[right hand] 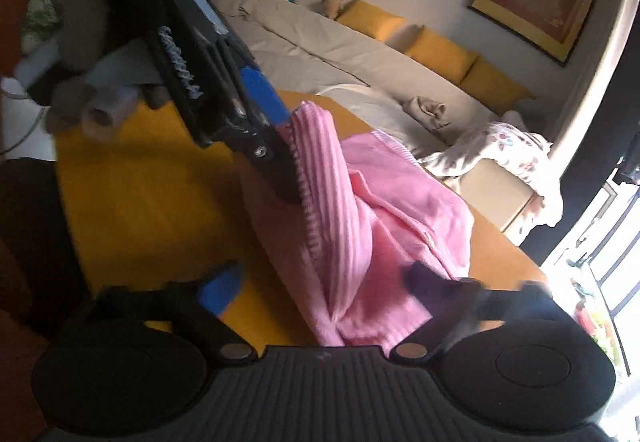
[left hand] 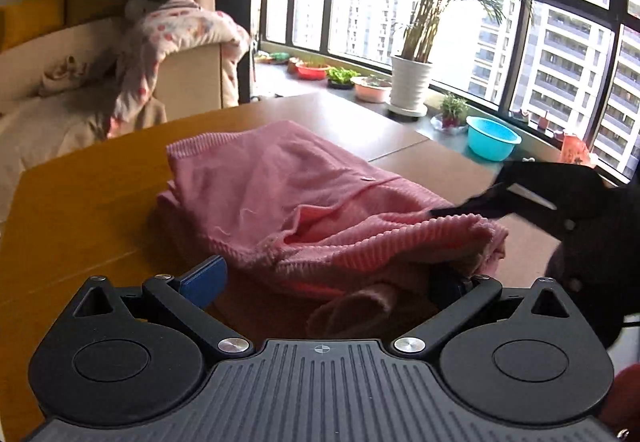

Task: Fold clothes

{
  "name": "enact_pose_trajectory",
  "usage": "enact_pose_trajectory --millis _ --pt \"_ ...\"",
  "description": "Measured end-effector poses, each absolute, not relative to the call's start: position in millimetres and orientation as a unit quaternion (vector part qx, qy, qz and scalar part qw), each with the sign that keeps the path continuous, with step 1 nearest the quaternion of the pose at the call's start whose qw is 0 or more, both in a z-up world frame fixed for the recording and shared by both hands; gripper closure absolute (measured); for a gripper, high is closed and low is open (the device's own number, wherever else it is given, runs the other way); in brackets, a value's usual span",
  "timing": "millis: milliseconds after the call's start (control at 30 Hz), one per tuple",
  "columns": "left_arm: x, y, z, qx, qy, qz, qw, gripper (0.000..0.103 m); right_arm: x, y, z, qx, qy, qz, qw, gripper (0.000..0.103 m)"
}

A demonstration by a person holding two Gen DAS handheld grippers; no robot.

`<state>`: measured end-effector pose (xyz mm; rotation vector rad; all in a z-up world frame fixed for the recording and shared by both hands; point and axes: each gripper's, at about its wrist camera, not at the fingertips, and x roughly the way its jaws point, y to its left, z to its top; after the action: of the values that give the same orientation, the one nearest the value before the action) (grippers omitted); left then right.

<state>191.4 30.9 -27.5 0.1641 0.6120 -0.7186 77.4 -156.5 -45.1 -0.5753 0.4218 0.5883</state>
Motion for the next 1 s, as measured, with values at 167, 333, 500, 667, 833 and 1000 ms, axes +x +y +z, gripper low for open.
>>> enact_pose_trajectory --millis 167,333,500,667,833,1000 --pt "165.9 36.6 -22.5 0.142 0.261 -0.377 0.877 0.000 142.1 -205.1 -22.3 -0.021 0.347 0.309 0.885 0.050" --pt "154.6 15.7 -34.4 0.291 0.200 -0.365 0.862 0.000 176.7 -236.3 -29.2 0.104 0.409 0.320 0.848 0.050" --pt "166.7 -11.8 -48.3 0.359 0.137 -0.369 0.846 0.000 168.3 -229.3 -26.0 0.039 0.391 0.334 0.856 0.050" --pt "178.2 -27.9 -56.9 0.348 0.110 -0.400 0.841 0.000 131.7 -221.7 -16.5 -0.122 0.308 0.304 0.893 0.030" --pt "179.2 -38.0 -70.4 0.341 0.136 -0.436 0.822 0.016 96.8 -226.3 -22.0 -0.281 0.217 0.286 0.890 0.009" --pt "194.7 -35.3 -67.0 0.268 0.189 -0.456 0.827 0.031 100.4 -260.2 -24.4 -0.311 0.226 0.265 0.884 0.005"
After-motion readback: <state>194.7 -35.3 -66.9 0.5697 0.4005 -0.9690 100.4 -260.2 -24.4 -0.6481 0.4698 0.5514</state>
